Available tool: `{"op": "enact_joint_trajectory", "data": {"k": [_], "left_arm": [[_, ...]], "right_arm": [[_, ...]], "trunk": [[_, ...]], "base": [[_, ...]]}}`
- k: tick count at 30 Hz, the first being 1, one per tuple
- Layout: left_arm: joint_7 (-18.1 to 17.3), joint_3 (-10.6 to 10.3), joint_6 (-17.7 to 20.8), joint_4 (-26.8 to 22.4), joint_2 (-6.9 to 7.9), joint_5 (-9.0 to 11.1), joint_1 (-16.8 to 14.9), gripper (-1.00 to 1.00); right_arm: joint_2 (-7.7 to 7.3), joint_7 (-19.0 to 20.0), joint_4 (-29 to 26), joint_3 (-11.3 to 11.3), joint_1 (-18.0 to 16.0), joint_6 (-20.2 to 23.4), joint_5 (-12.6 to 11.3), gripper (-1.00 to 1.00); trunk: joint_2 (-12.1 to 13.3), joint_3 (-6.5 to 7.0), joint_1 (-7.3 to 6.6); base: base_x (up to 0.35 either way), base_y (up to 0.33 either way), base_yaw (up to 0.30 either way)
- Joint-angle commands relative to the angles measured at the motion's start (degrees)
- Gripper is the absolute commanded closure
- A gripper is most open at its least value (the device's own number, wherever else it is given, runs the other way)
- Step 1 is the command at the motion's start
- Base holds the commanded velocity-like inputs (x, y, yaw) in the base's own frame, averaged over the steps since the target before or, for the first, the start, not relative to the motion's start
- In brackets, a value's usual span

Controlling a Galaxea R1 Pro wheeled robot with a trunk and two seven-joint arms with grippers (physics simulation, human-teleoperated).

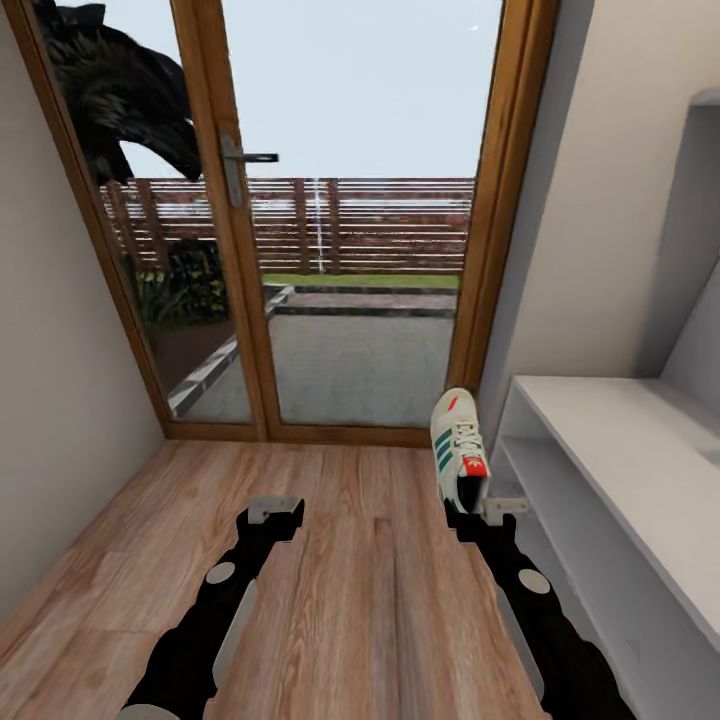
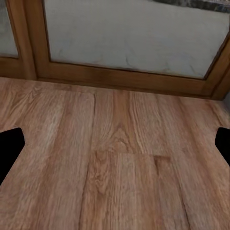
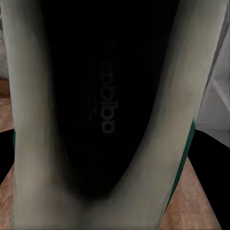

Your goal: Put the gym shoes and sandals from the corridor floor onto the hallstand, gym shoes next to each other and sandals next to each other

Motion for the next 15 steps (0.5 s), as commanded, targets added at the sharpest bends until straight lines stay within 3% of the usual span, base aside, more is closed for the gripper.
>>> {"op": "enact_joint_trajectory", "data": {"k": [1, 15], "left_arm": [[0.0, 0.0, 0.3, -0.1, -0.01, 0.3, 0.0, -1.00], [0.0, -0.1, 0.3, -0.1, -0.01, 0.3, 0.0, -1.00]], "right_arm": [[0.00, 0.1, -0.1, 0.0, 0.0, 0.3, 0.0, 1.00], [0.00, 0.1, -0.1, 0.0, 0.0, 0.3, 0.0, 1.00]], "trunk": [[0.0, -0.06, 0.02], [0.0, -0.06, 0.02]], "base": [[0.348, -0.086, 0.265], [0.346, -0.089, 0.287]]}}
